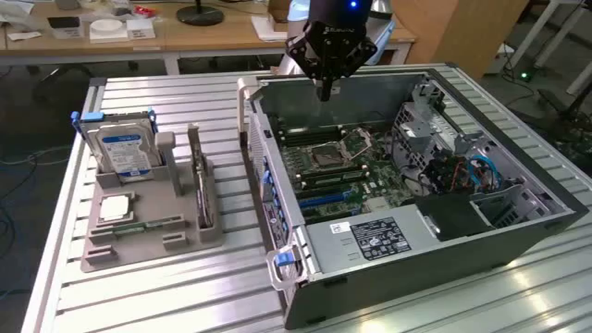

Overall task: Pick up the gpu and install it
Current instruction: 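Reach for the gpu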

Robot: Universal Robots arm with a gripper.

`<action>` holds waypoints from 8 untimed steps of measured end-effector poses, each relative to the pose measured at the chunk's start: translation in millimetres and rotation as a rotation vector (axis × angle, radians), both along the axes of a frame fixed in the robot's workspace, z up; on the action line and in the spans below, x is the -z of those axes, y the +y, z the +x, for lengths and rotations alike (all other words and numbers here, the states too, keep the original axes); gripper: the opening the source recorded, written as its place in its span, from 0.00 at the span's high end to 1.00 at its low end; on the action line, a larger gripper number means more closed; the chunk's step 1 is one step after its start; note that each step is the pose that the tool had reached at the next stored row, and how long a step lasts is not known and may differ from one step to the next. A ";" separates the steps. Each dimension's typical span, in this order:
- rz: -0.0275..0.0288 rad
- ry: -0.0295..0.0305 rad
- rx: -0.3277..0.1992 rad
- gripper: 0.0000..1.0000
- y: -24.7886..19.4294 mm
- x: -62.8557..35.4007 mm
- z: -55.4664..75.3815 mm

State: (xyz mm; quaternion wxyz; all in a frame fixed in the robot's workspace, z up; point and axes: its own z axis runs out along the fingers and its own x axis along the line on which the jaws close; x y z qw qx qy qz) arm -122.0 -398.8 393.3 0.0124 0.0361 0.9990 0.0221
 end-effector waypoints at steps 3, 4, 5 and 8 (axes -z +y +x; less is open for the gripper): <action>-0.0001 -0.0002 0.000 0.89 0.0 0.0 -0.3; -0.0001 -0.0002 0.000 0.89 0.0 0.0 -0.6; 0.0000 -0.0002 0.000 0.89 0.0 0.0 -1.3; -0.0001 -0.0001 0.000 0.89 0.0 0.0 -3.9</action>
